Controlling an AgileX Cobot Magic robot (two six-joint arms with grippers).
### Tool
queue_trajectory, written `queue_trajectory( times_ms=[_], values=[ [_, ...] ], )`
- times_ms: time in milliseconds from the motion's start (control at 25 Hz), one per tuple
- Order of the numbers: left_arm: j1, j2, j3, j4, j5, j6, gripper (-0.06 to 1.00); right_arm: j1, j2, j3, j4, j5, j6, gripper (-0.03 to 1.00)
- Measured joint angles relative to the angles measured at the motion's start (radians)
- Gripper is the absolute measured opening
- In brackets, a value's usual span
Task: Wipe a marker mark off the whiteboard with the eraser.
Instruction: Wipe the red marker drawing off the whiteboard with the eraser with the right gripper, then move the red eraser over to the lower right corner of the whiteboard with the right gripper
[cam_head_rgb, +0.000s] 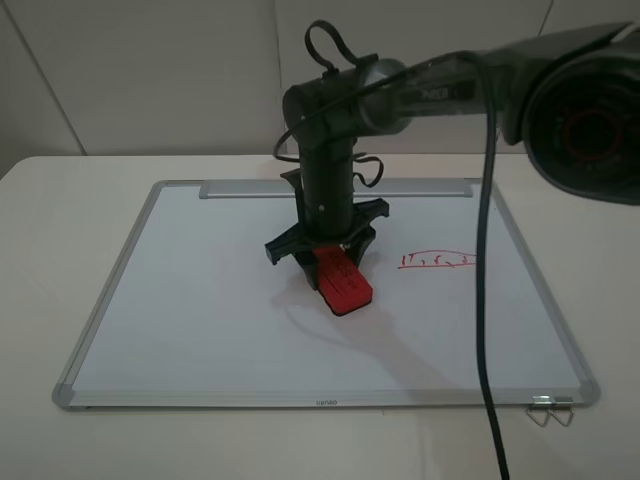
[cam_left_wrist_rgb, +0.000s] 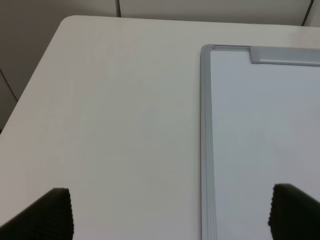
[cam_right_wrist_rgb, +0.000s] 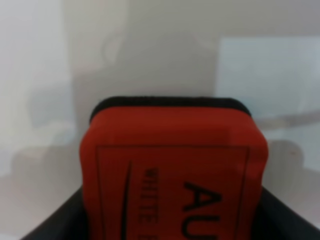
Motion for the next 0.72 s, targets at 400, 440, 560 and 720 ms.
queue_trajectory(
  times_ms=[400, 440, 560, 720],
  values=[
    [0.000, 0.000, 0.000, 0.000, 0.000, 0.000, 0.78, 0.112, 0.026, -0.161, 0.093, 0.012, -0.010, 0.50],
    [0.000, 0.000, 0.000, 0.000, 0.000, 0.000, 0.78, 0.112, 0.026, -0.163, 0.092, 0.017, -0.010, 0.50],
    [0.000, 0.000, 0.000, 0.000, 0.000, 0.000, 0.78, 0.112, 0.015, -0.163, 0.056, 0.020, -0.009, 0.50],
    [0.000, 0.000, 0.000, 0.000, 0.000, 0.000, 0.78, 0.107, -0.035, -0.144, 0.028, 0.019, -0.001, 0.50]
  ],
)
